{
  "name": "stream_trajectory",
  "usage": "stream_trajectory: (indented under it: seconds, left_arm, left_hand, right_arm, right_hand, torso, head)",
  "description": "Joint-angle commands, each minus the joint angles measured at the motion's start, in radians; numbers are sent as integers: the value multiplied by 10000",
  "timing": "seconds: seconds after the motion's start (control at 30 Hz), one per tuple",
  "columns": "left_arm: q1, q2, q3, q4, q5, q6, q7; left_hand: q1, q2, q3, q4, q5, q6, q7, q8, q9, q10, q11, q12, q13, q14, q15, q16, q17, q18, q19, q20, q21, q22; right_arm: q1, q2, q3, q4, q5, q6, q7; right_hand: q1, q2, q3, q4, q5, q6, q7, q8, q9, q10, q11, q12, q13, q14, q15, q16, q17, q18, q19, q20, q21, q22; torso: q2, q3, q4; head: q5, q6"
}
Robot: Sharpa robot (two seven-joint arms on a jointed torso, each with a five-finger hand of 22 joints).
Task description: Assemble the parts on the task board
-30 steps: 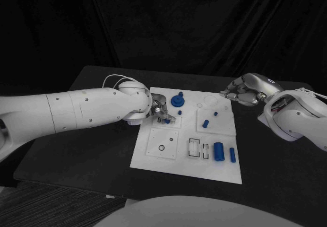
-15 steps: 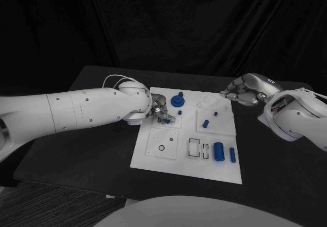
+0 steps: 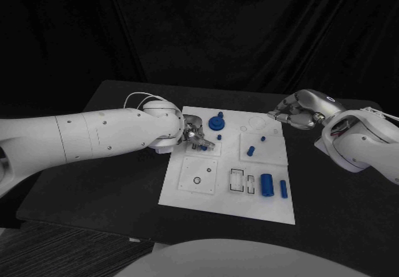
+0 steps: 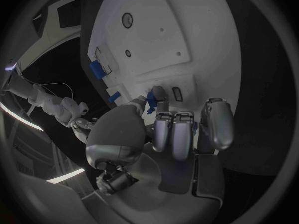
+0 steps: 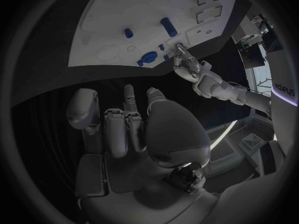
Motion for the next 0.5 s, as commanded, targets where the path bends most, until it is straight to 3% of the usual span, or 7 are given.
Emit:
stream_trajectory:
  seconds: [0.03,0.2,0.5]
  left_arm:
    - [-52,1,-22,8,18,-186,332]
    - [-52,-2,-22,9,18,-228,471]
    - [-52,-12,-22,1,20,-128,551]
  left_hand:
    - [90,213,-348,38,193,-610,38,103,373,748,-79,-138,2073,986,-84,-44,2364,87,89,-27,-106,1592]
    - [140,270,-457,42,295,-715,23,322,642,745,-91,-143,2069,993,-94,-34,2382,90,88,-35,-133,1605]
    - [222,308,-501,27,475,-827,23,375,741,738,-94,-152,2061,987,-97,-42,2368,91,86,-40,-150,1614]
  right_arm:
    - [-23,-14,7,4,-45,24,-180]
    - [-23,-13,7,2,-45,29,-189]
    - [-23,-11,7,-1,-45,30,-195]
  right_hand:
    - [88,2,-316,17,174,-124,1,155,154,1025,-12,166,2654,727,-23,-276,1466,89,-81,20,-164,1398]
    - [88,2,-316,17,174,-124,1,155,154,1025,-12,166,2654,727,-23,-276,1466,89,-81,20,-164,1398]
    - [93,8,-325,22,176,-127,3,154,158,1025,-11,166,2654,726,-22,-280,1462,93,-88,20,-191,1392]
  torso:
    - [-4,-4,1]
    - [-6,-4,-5]
    - [2,-3,-16]
  head:
    - [-6,-2]
    - [1,-2]
    - [8,-2]
